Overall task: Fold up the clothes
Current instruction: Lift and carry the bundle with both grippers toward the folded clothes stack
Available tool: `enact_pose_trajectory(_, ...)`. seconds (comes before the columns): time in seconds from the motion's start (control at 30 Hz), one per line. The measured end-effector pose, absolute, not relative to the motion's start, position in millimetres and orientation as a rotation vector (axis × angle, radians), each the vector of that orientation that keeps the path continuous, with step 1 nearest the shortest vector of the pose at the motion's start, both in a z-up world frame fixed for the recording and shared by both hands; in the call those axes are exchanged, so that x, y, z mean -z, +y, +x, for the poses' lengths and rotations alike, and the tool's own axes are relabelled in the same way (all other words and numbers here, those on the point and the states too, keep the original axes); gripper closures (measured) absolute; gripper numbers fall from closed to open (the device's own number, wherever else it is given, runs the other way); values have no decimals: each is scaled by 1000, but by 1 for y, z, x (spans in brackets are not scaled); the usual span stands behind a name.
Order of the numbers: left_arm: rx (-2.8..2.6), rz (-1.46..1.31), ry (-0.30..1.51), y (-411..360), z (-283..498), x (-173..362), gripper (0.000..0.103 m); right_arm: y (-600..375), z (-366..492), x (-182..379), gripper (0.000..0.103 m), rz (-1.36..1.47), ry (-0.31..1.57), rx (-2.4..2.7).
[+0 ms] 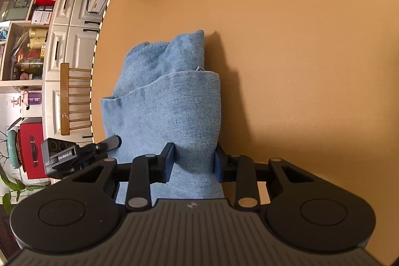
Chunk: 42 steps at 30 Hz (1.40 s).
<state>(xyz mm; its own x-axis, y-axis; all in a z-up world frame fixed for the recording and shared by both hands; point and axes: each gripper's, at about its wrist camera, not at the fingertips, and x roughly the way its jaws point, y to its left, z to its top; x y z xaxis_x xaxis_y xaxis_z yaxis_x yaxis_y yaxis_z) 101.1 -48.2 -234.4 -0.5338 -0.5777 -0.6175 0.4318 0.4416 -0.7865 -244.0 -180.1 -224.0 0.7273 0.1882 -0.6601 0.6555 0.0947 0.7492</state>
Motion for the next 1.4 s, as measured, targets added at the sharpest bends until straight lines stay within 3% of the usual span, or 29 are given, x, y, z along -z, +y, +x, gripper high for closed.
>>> enact_pose_trajectory(0.2,1259,-171,1726,-38,101,226,68,-178,-245,208,74,1453,710,399)
enact_pose_trajectory(0.5,1325,-264,1639,-54,103,151,68,-205,-253,139,75,1398,585,387)
enact_pose_trajectory(0.83,1326,-420,1472,-152,130,36,68,-336,-216,24,75,1247,474,376)
enact_pose_trajectory(0.97,1273,-397,1420,-226,141,5,67,-407,-198,-2,75,1210,469,383)
enact_pose_trajectory(1.13,1189,-329,1424,-315,141,24,67,-487,-189,31,74,1237,492,440)
enact_pose_trajectory(1.4,1049,-207,1485,-366,143,121,66,-538,-180,150,73,1343,565,504)
